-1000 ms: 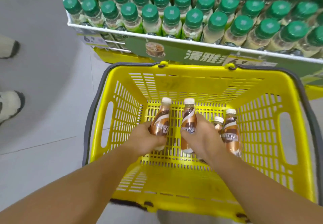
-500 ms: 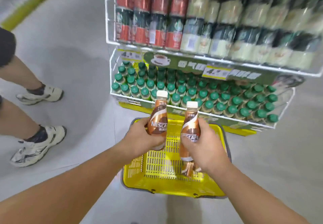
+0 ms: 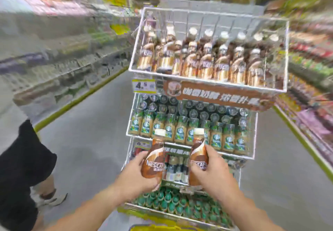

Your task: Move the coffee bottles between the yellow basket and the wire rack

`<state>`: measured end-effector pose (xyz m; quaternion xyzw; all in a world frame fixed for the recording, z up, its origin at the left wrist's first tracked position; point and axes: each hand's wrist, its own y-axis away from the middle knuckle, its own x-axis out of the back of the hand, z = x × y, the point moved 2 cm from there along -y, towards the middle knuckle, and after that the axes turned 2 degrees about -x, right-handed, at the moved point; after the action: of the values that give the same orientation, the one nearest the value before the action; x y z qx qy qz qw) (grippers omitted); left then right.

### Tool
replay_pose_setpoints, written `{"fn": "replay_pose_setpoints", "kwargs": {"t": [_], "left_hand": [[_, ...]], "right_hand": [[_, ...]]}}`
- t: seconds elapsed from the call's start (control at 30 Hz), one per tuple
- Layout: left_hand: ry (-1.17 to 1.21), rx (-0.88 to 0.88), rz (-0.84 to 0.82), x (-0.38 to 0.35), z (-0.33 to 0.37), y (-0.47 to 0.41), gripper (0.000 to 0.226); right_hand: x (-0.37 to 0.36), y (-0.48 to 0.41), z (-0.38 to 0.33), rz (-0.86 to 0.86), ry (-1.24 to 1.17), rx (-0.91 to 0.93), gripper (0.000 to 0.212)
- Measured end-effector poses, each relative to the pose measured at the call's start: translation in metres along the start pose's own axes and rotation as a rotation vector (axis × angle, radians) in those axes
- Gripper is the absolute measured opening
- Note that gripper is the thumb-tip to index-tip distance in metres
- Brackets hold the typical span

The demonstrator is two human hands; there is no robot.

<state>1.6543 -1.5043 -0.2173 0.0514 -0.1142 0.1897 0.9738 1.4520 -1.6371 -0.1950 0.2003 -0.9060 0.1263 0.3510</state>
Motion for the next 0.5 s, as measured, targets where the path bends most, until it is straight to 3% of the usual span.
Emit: {"fn": "replay_pose_setpoints", "kwargs": {"t": [0.17, 0.27, 0.5], "left_hand": [[-0.034, -0.160, 0.052, 0.038, 0.123, -0.012, 0.049], [-0.029, -0.206, 0.046, 0.059, 0.185, -0.018, 0.062], [-0.156, -0.287, 0.075, 0.087, 0.262, -0.058, 0.095]], "right_hand": [[0.077, -0.020, -0.100, 0.101, 0.004, 0.108, 0.018], [0.111, -0.031, -0.149, 0.161, 0.011, 0.164, 0.019], [0.159, -0.064, -0.199, 0.223, 0.018, 0.152, 0.026]]}}
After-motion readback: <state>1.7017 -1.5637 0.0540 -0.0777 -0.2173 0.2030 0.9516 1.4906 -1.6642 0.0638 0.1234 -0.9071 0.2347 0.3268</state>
